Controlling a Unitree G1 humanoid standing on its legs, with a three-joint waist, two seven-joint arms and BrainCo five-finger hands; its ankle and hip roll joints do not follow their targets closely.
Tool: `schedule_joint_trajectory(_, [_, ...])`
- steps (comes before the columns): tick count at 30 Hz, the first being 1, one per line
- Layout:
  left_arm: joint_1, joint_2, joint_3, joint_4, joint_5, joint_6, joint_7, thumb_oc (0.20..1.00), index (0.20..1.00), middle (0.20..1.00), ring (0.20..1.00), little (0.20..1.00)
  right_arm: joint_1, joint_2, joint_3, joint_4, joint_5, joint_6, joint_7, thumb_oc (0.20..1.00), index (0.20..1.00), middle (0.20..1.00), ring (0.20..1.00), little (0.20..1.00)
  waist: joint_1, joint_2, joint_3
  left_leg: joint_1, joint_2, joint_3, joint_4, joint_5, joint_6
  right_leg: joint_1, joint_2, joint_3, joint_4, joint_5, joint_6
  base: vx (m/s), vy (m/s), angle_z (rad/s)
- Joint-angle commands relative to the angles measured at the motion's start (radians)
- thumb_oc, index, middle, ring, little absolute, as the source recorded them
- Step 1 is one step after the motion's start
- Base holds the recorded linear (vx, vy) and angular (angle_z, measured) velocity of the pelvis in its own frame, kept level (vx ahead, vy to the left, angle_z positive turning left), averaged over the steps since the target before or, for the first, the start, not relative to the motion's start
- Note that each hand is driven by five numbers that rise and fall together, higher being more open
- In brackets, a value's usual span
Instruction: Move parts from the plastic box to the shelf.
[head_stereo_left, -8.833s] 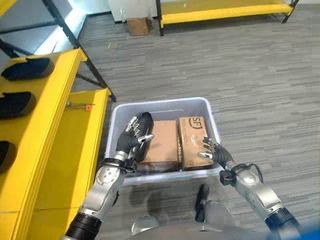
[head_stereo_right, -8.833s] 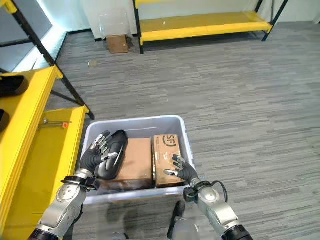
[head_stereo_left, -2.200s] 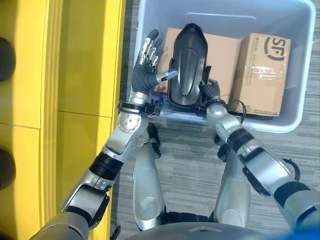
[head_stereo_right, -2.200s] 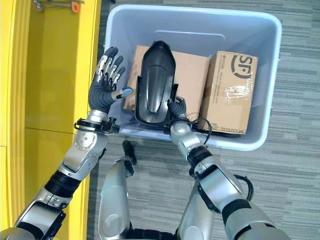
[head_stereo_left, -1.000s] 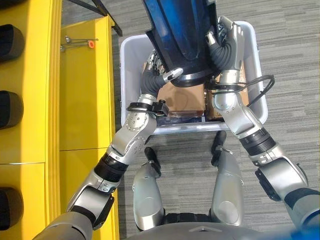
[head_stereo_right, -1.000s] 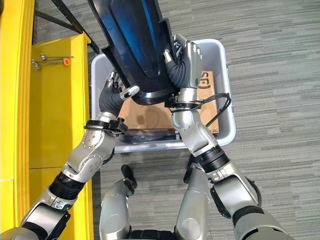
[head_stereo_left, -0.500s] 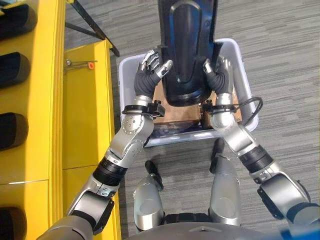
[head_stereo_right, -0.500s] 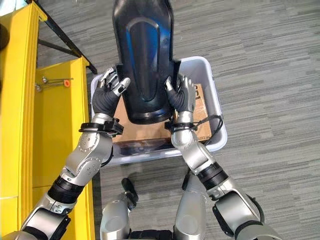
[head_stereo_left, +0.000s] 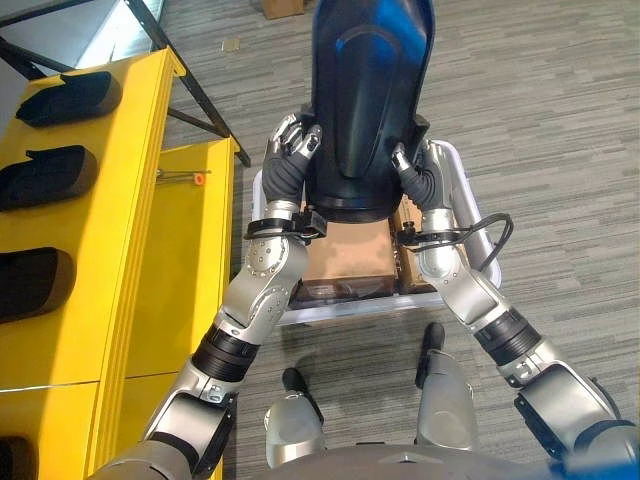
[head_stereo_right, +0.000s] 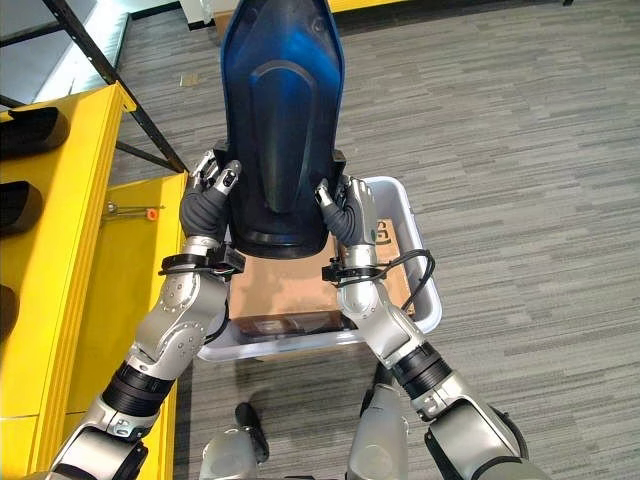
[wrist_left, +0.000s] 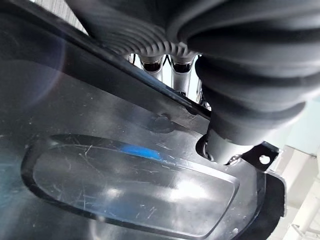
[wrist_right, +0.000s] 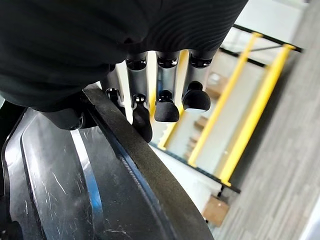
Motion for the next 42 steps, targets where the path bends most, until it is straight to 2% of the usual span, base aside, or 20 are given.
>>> schedule_joint_trajectory(1, [-0.022, -0.013, -0.04, -0.124, 0.004, -0.049, -0.061, 0.2, 0.2, 0.2, 0.2, 0.2, -0.107, 0.032, 0.037, -0.069, -0.005, -0.014, 0.051, 0.2, 0.2, 0.2, 0.2, 0.2, 0.013, -0.008, -0.017, -0.01, 0.001, -0.034, -0.024, 0.012, 0.045, 0.135, 0.005, -0.018, 0.051, -0.178, 0.038, 0.02, 0.079, 0.05])
schedule_joint_trajectory(6, [0.029, -0.01, -0.02, -0.127, 0.011, -0.054, -0.062, 0.2, 0.2, 0.2, 0.2, 0.2, -0.077, 0.03, 0.04, -0.084, 0.085, 0.038, 0.114, 0.2, 0.2, 0.2, 0.2, 0.2, 0.027, -0.017, -0.046, 0.009, -0.022, -0.045, -0.029, 0.006, 0.055, 0.174, 0.013, -0.034, 0.035, -0.184, 0.033, 0.0, 0.2, 0.08])
schedule_joint_trajectory(10, [0.049, -0.003, -0.013, -0.133, 0.0, -0.04, -0.097, 0.2, 0.2, 0.2, 0.2, 0.2, -0.058, 0.033, 0.041, -0.093, 0.113, 0.076, 0.119, 0.2, 0.2, 0.2, 0.2, 0.2, 0.045, -0.023, -0.062, 0.014, -0.055, -0.056, -0.035, -0.004, 0.073, 0.201, 0.006, -0.058, 0.019, -0.178, 0.046, -0.05, 0.223, 0.1])
schedule_joint_trajectory(13, [0.047, -0.003, -0.017, -0.128, -0.023, -0.007, -0.127, 0.2, 0.2, 0.2, 0.2, 0.2, -0.041, 0.037, 0.033, -0.1, 0.148, 0.113, 0.106, 0.2, 0.2, 0.2, 0.2, 0.2, 0.064, -0.028, -0.075, 0.021, -0.094, -0.062, -0.053, -0.005, 0.097, 0.22, -0.04, -0.085, 0.001, -0.137, 0.081, -0.07, 0.223, 0.26])
schedule_joint_trajectory(16, [0.049, -0.014, -0.03, -0.126, -0.019, 0.045, -0.141, 0.2, 0.2, 0.2, 0.2, 0.2, -0.011, 0.046, 0.019, -0.113, 0.168, 0.129, 0.096, 0.2, 0.2, 0.2, 0.2, 0.2, 0.079, -0.032, -0.085, 0.044, -0.115, -0.057, -0.092, 0.008, 0.107, 0.224, -0.097, -0.099, -0.022, -0.052, 0.098, -0.09, 0.14, 0.32])
schedule_joint_trajectory(17, [0.05, -0.016, -0.035, -0.124, -0.007, 0.048, -0.139, 0.2, 0.2, 0.2, 0.2, 0.2, -0.001, 0.049, 0.018, -0.123, 0.178, 0.13, 0.092, 0.2, 0.2, 0.2, 0.2, 0.2, 0.079, -0.028, -0.086, 0.051, -0.114, -0.05, -0.106, 0.01, 0.111, 0.213, -0.097, -0.097, 0.005, -0.058, 0.1, -0.14, 0.097, 0.13])
schedule_joint_trajectory(18, [0.05, -0.015, -0.04, -0.119, 0.006, 0.047, -0.138, 0.2, 0.2, 0.2, 0.2, 0.2, 0.015, 0.046, 0.022, -0.137, 0.183, 0.127, 0.087, 0.2, 0.2, 0.2, 0.2, 0.2, 0.071, -0.023, -0.083, 0.061, -0.118, -0.051, -0.124, 0.014, 0.114, 0.207, -0.063, -0.078, 0.051, -0.11, 0.097, -0.16, 0.062, 0.0])
schedule_joint_trajectory(20, [0.043, -0.013, -0.041, -0.095, 0.021, 0.037, -0.149, 0.2, 0.2, 0.2, 0.2, 0.2, 0.042, 0.03, 0.028, -0.153, 0.218, 0.108, 0.087, 0.2, 0.2, 0.2, 0.2, 0.2, 0.051, -0.021, -0.092, 0.052, -0.121, -0.074, -0.144, 0.036, 0.104, 0.229, 0.085, -0.046, 0.064, -0.2, 0.053, -0.19, -0.012, 0.08])
schedule_joint_trajectory(23, [0.045, -0.01, -0.045, -0.087, 0.029, 0.015, -0.137, 0.2, 0.2, 0.2, 0.2, 0.2, 0.08, 0.001, 0.026, -0.163, 0.209, 0.059, 0.132, 0.2, 0.2, 0.2, 0.2, 0.2, 0.035, -0.026, -0.098, 0.024, -0.124, -0.104, -0.156, 0.06, 0.085, 0.239, 0.233, -0.029, 0.076, -0.26, -0.004, -0.22, -0.069, 0.34])
schedule_joint_trajectory(24, [0.074, -0.002, -0.042, -0.095, 0.025, -0.003, -0.133, 0.2, 0.2, 0.2, 0.2, 0.2, 0.104, -0.006, 0.029, -0.152, 0.199, 0.037, 0.171, 0.2, 0.2, 0.2, 0.2, 0.2, 0.042, -0.041, -0.1, 0.014, -0.124, -0.113, -0.133, 0.058, 0.076, 0.252, 0.243, -0.053, 0.057, -0.257, -0.021, -0.28, -0.167, 0.24])
schedule_joint_trajectory(26, [0.1, 0.005, -0.033, -0.099, 0.019, -0.023, -0.132, 0.2, 0.2, 0.2, 0.2, 0.2, 0.115, -0.013, 0.032, -0.144, 0.21, 0.027, 0.193, 0.2, 0.2, 0.2, 0.2, 0.2, 0.045, -0.052, -0.096, 0.0, -0.117, -0.12, -0.113, 0.058, 0.068, 0.285, 0.232, -0.062, 0.009, -0.243, -0.037, -0.23, -0.195, -0.06])
schedule_joint_trajectory(27, [0.127, 0.002, -0.03, -0.099, 0.013, -0.055, -0.131, 0.2, 0.2, 0.2, 0.2, 0.2, 0.124, -0.03, 0.041, -0.145, 0.207, 0.027, 0.201, 0.2, 0.2, 0.2, 0.2, 0.2, 0.051, -0.057, -0.094, -0.014, -0.087, -0.13, -0.11, 0.089, 0.05, 0.31, 0.232, -0.074, -0.052, -0.223, -0.045, -0.22, -0.181, -0.13])
schedule_joint_trajectory(30, [0.148, -0.007, -0.025, -0.098, 0.012, -0.064, -0.146, 0.2, 0.2, 0.2, 0.2, 0.2, 0.13, -0.047, 0.059, -0.168, 0.214, 0.046, 0.198, 0.2, 0.2, 0.2, 0.2, 0.2, 0.049, -0.055, -0.095, -0.039, -0.043, -0.117, -0.126, 0.139, 0.024, 0.336, 0.219, -0.093, -0.123, -0.195, -0.042, -0.19, -0.104, 0.02])
schedule_joint_trajectory(31, [0.151, -0.008, -0.03, -0.094, 0.007, -0.067, -0.157, 0.2, 0.2, 0.2, 0.2, 0.2, 0.134, -0.052, 0.061, -0.174, 0.211, 0.055, 0.201, 0.2, 0.2, 0.2, 0.2, 0.2, 0.045, -0.053, -0.095, -0.046, -0.027, -0.106, -0.128, 0.162, 0.016, 0.345, 0.212, -0.102, -0.145, -0.183, -0.039, -0.22, -0.084, 0.08])
schedule_joint_trajectory(32, [0.157, -0.017, -0.047, -0.084, -0.058, -0.058, -0.191, 0.2, 0.2, 0.2, 0.2, 0.2, 0.136, -0.063, 0.069, -0.174, 0.217, 0.069, 0.198, 0.2, 0.2, 0.2, 0.2, 0.2, 0.031, -0.054, -0.092, -0.058, 0.006, -0.042, -0.116, 0.202, 0.004, 0.36, 0.194, -0.125, -0.185, -0.159, -0.034, -0.21, -0.069, 0.22])
schedule_joint_trajectory(34, [0.154, -0.023, -0.058, -0.069, -0.072, -0.067, -0.183, 0.2, 0.2, 0.2, 0.2, 0.2, 0.132, -0.062, 0.082, -0.162, 0.205, 0.086, 0.191, 0.2, 0.2, 0.2, 0.2, 0.2, 0.015, -0.055, -0.085, -0.058, 0.016, 0.004, -0.094, 0.21, -0.005, 0.377, 0.184, -0.139, -0.213, -0.143, -0.029, -0.22, -0.059, 0.64])
schedule_joint_trajectory(35, [0.154, -0.018, -0.062, -0.047, -0.082, -0.091, -0.195, 0.2, 0.2, 0.2, 0.2, 0.2, 0.127, -0.059, 0.1, -0.133, 0.209, 0.081, 0.183, 0.2, 0.2, 0.2, 0.2, 0.2, 0.01, -0.05, -0.093, -0.037, 0.013, 0.024, -0.062, 0.186, -0.024, 0.389, 0.175, -0.149, -0.225, -0.15, -0.022, -0.19, -0.054, 0.77])
schedule_joint_trajectory(36, [0.155, -0.016, -0.06, -0.045, -0.084, -0.093, -0.199, 0.2, 0.2, 0.2, 0.2, 0.2, 0.127, -0.058, 0.103, -0.126, 0.207, 0.077, 0.181, 0.2, 0.2, 0.2, 0.2, 0.2, 0.009, -0.049, -0.094, -0.033, 0.01, 0.026, -0.052, 0.175, -0.023, 0.391, 0.174, -0.154, -0.228, -0.151, -0.023, -0.21, -0.073, 0.74])
schedule_joint_trajectory(38, [0.161, -0.002, -0.047, -0.036, -0.086, -0.089, -0.212, 0.2, 0.2, 0.2, 0.2, 0.2, 0.124, -0.051, 0.114, -0.088, 0.201, 0.059, 0.201, 0.2, 0.2, 0.2, 0.2, 0.2, 0.015, -0.052, -0.105, -0.013, -0.01, 0.036, 0.043, 0.105, -0.006, 0.387, 0.172, -0.169, -0.247, -0.142, -0.034, -0.23, -0.062, 0.64])
schedule_joint_trajectory(42, [0.161, 0.009, -0.029, -0.039, -0.09, -0.072, -0.224, 0.2, 0.2, 0.2, 0.2, 0.2, 0.111, -0.041, 0.123, -0.074, 0.201, 0.068, 0.223, 0.2, 0.2, 0.2, 0.2, 0.2, 0.021, -0.057, -0.134, 0.032, -0.035, 0.026, 0.136, 0.032, 0.007, 0.372, 0.185, -0.176, -0.252, -0.146, -0.052, -0.16, 0.031, 0.23])
